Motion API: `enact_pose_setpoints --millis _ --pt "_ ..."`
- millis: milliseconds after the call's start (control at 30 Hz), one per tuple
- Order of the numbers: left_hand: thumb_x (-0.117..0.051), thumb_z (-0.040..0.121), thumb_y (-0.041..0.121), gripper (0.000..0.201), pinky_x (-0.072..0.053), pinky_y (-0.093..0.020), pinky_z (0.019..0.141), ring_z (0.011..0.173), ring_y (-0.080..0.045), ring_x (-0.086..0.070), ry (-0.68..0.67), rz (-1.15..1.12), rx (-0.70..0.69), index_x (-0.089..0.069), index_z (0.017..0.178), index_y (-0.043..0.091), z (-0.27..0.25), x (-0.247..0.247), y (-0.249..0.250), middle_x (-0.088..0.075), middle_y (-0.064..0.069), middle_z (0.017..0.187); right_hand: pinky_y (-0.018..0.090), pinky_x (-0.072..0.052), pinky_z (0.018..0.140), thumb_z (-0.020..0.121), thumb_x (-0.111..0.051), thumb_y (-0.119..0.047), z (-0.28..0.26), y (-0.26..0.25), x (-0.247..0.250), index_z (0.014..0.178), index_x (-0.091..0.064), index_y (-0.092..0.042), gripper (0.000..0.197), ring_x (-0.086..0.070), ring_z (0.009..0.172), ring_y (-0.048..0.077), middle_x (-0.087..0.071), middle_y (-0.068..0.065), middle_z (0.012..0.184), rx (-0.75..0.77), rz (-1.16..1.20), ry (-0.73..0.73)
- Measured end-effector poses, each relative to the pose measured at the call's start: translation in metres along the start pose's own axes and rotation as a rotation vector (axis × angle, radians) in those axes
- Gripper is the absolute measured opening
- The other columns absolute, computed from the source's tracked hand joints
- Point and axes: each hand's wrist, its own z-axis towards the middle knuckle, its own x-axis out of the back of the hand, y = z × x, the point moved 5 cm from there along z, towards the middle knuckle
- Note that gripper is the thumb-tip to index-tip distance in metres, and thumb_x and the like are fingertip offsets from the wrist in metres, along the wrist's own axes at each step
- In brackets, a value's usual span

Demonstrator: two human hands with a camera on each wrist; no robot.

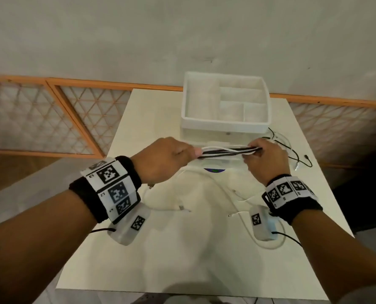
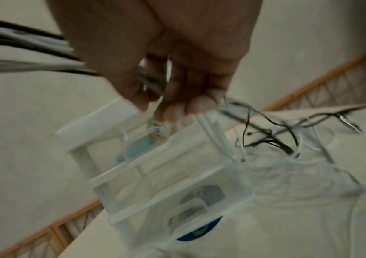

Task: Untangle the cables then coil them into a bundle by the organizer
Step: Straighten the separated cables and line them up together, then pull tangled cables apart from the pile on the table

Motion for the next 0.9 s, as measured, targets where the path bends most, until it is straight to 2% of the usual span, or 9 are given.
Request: enact_pose_setpoints --millis 67,133,233,367,467,567,733,833,900 --pt "-0.04 0.102 0.044 0.048 -0.043 -0.022 0.052 0.049 -0.013 -0.044 -0.106 0.192 0.143 -0.065 0.09 0.005 -0.006 -0.009 -0.029 -0.045 0.002 0.059 0.032 -0.052 0.078 0.083 -0.072 -0.014 -0.013 -0.007 -0.004 0.102 -0.067 -0.019 0.021 -0.061 0.062 0.019 -0.066 -0.003 0.076 0.129 -0.017 0.141" --pt "-0.038 0.105 0.029 0.035 -0.035 -0.013 0.055 0.062 -0.01 -0.048 -0.043 0.259 0.244 -0.069 0.097 0.013 -0.009 -0.012 -0.053 -0.056 0.008 0.073 0.026 -0.05 0.078 0.085 -0.073 -0.016 -0.031 -0.008 -0.032 0.128 -0.054 -0.025 0.048 -0.062 0.062 0.014 -0.065 -0.007 0.09 0.113 0.065 -0.019" --pt "-0.037 0.103 0.013 0.033 -0.04 -0.024 0.069 0.085 -0.022 -0.059 0.094 0.226 0.338 -0.07 0.098 0.013 -0.013 -0.01 -0.074 -0.066 -0.002 0.101 0.024 -0.05 0.066 0.084 -0.07 -0.019 -0.059 0.002 -0.074 0.12 -0.046 -0.027 0.044 -0.061 0.057 0.011 -0.068 -0.011 0.083 0.078 0.129 -0.115" --pt "-0.039 0.105 0.024 0.035 -0.043 -0.03 0.06 0.062 -0.021 -0.054 0.15 -0.009 0.369 -0.068 0.088 0.015 -0.015 -0.013 -0.08 -0.061 -0.005 0.083 0.032 -0.054 0.074 0.085 -0.064 -0.026 -0.075 -0.009 -0.141 0.088 -0.063 -0.026 0.003 -0.062 0.072 0.015 -0.07 -0.008 0.083 0.195 -0.109 -0.357" --pt "-0.041 0.104 0.032 0.034 -0.041 -0.032 0.064 0.055 -0.021 -0.047 0.142 -0.13 0.338 -0.064 0.085 0.016 -0.015 -0.017 -0.074 -0.05 -0.003 0.068 0.035 -0.049 0.095 0.092 -0.06 -0.036 -0.072 -0.017 -0.183 0.118 -0.063 -0.019 0.03 -0.061 0.11 0.023 -0.068 0.001 0.114 0.101 -0.272 -0.469" --pt "-0.046 0.102 0.029 0.029 -0.04 -0.032 0.062 0.054 -0.02 -0.045 0.13 -0.263 0.348 -0.06 0.092 0.006 -0.014 -0.021 -0.072 -0.045 0.001 0.061 0.039 -0.046 0.1 0.096 -0.056 -0.034 -0.074 -0.021 -0.208 0.127 -0.055 -0.015 0.037 -0.055 0.12 0.029 -0.058 0.008 0.128 0.058 -0.414 -0.514" --pt "-0.048 0.099 0.024 0.025 -0.04 -0.041 0.062 0.05 -0.022 -0.048 0.168 -0.447 0.404 -0.053 0.095 -0.001 -0.013 -0.024 -0.081 -0.046 -0.003 0.06 0.035 -0.049 0.092 0.09 -0.053 -0.018 -0.074 -0.011 -0.199 0.112 -0.063 -0.013 0.025 -0.06 0.111 0.031 -0.062 0.011 0.12 -0.049 -0.429 -0.523" --pt "-0.047 0.1 0.018 0.021 -0.047 -0.038 0.056 0.054 -0.027 -0.054 0.229 -0.558 0.432 -0.052 0.091 0.0 -0.01 -0.022 -0.083 -0.054 -0.007 0.064 0.031 -0.052 0.076 0.084 -0.055 -0.019 -0.073 -0.01 -0.169 0.076 -0.064 -0.02 0.012 -0.062 0.088 0.028 -0.068 0.004 0.088 -0.109 -0.217 -0.483" --pt "-0.044 0.103 0.015 0.016 -0.055 -0.036 0.052 0.058 -0.028 -0.06 0.245 -0.655 0.451 -0.049 0.093 0.003 -0.008 -0.023 -0.077 -0.058 -0.013 0.072 0.033 -0.055 0.067 0.084 -0.064 -0.015 -0.08 -0.017 -0.142 0.074 -0.059 -0.025 0.015 -0.066 0.071 0.024 -0.069 0.001 0.071 -0.16 0.073 -0.432"
